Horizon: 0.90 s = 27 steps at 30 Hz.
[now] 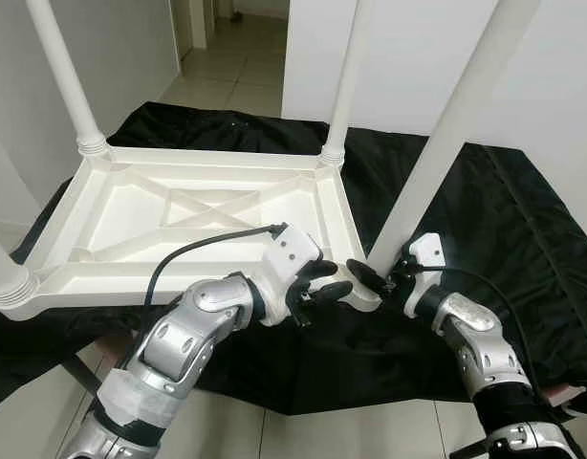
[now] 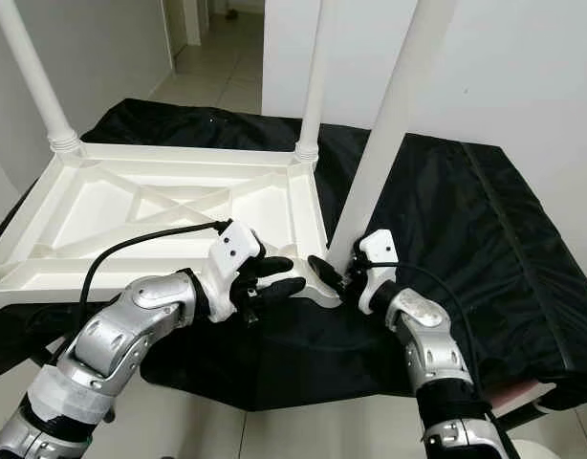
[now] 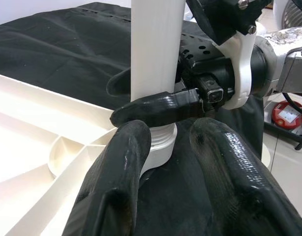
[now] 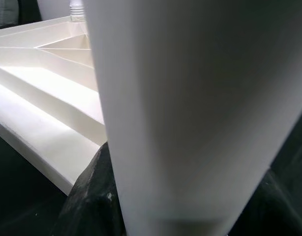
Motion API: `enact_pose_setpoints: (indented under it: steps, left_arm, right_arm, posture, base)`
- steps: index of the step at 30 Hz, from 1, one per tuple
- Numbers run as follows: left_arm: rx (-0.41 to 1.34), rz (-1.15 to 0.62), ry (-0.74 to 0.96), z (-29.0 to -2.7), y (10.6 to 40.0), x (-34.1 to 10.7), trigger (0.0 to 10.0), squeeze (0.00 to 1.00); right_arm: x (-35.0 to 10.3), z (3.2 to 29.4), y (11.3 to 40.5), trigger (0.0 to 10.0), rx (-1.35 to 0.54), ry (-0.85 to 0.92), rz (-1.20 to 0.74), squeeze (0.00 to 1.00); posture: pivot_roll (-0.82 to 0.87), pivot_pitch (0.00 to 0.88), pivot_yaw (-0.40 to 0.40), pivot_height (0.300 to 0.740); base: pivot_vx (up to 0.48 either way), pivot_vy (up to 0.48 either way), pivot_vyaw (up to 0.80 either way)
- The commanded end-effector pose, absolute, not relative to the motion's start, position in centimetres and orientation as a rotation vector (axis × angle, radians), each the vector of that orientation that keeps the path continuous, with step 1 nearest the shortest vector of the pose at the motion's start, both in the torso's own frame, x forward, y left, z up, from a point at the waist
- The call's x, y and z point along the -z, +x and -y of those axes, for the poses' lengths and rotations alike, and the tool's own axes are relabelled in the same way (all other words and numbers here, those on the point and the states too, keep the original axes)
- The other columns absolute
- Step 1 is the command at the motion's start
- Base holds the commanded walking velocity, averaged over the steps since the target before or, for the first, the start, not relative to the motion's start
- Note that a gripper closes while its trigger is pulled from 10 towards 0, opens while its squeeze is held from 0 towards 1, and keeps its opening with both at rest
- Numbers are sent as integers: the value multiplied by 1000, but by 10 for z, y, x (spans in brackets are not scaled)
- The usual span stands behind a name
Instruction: Building children table
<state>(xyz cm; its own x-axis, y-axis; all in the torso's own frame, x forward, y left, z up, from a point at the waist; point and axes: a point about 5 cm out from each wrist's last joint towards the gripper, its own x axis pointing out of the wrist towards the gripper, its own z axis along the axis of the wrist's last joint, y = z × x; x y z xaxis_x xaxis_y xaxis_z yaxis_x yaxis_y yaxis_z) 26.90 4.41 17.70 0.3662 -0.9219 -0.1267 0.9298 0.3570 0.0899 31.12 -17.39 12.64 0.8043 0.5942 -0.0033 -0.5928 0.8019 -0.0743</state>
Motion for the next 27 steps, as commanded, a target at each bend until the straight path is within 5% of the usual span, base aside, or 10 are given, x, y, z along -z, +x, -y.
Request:
enact_pose_setpoints:
  steps: [1, 15, 21, 27]
  left_arm:
    - [1149, -54, 165, -47, 274, -177, 10000, 0]
    - [1140, -69, 150, -49, 270, -173, 10000, 0]
    - [1006, -61, 124, -57, 282, -170, 10000, 0]
    - [905, -37, 147, -71, 291, -167, 10000, 0]
  right_arm:
    - [-129, 171, 312, 10000, -513, -54, 33, 0]
    - [-131, 154, 302, 10000, -104, 78, 62, 0]
    - [-118, 134, 291, 10000, 111, 140, 34, 0]
    - [-123, 132, 289, 10000, 94, 129, 67, 0]
  posture:
    - [47, 24, -60, 740]
    - [34, 58, -47, 740]
    - [21, 78, -43, 740]
    - [9, 96, -44, 740]
  base:
    - [0, 0, 0]
    - [0, 0, 0]
    - [0, 0, 0]
    - [0, 0, 0]
